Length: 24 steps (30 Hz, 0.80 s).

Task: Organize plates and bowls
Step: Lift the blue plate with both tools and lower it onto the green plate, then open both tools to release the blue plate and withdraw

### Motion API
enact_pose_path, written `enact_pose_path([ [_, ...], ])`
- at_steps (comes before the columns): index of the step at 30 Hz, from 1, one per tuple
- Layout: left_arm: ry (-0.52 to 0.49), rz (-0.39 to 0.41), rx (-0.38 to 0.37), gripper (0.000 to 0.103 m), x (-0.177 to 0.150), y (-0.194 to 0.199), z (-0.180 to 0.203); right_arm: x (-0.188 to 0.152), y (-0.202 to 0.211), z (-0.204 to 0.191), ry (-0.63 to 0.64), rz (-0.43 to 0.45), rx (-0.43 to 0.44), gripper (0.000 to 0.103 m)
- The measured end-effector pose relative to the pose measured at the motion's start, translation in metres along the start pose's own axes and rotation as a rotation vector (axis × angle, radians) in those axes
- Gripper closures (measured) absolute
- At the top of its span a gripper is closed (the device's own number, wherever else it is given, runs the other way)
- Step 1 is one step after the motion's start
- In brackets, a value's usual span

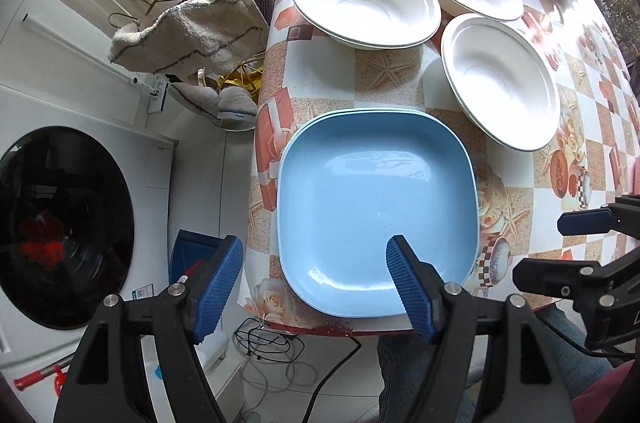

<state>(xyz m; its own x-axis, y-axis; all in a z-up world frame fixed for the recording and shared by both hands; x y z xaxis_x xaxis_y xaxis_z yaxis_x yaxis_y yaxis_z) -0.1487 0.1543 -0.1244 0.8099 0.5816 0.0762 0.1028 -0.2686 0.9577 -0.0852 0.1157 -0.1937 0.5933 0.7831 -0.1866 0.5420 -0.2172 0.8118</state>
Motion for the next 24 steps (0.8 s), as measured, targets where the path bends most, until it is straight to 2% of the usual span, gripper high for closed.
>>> enact_pose_path([
  [5,-0.061,-0.011,-0.050,0.025,0.001,0.010,0.037,-0.014,0.009,0.045,-0.179,0.026,-0.001,0.013],
  [8,-0.149,0.008,-0.054,0.025,0.005,0.019,0.066,-0.020,0.018,0.069,-0.291,0.052,0.003,0.013],
  [9,-0.181,0.020,-0.053,0.025,0.007,0.024,0.076,-0.032,0.027,0.074,-0.316,0.064,-0.001,0.013],
  [15,-0.346,0.075,-0.066,0.024,0.016,0.046,0.133,-0.050,0.039,0.098,-0.408,0.112,0.007,0.013],
  [18,-0.418,0.087,-0.069,0.024,0.018,0.052,0.158,-0.079,0.049,0.141,-0.459,0.126,0.022,0.013],
  [24,-0.523,0.098,-0.078,0.024,0.023,0.059,0.198,-0.112,0.069,0.182,-0.582,0.183,0.059,0.013],
])
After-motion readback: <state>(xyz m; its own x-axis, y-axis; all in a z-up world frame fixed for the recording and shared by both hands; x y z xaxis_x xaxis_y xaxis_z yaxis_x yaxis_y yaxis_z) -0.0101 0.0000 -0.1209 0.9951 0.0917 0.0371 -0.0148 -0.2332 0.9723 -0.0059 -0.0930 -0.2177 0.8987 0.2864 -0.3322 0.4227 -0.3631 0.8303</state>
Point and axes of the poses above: each gripper's, at about its wrist camera, not at the fingertips, and y roughly against the way its jaws point, z to its right, x to its top, the point moved 6 cm from there along -y, roughly the way its jaws point, and after that the axes turned 9 degrees about x, right-handed, at the moved point
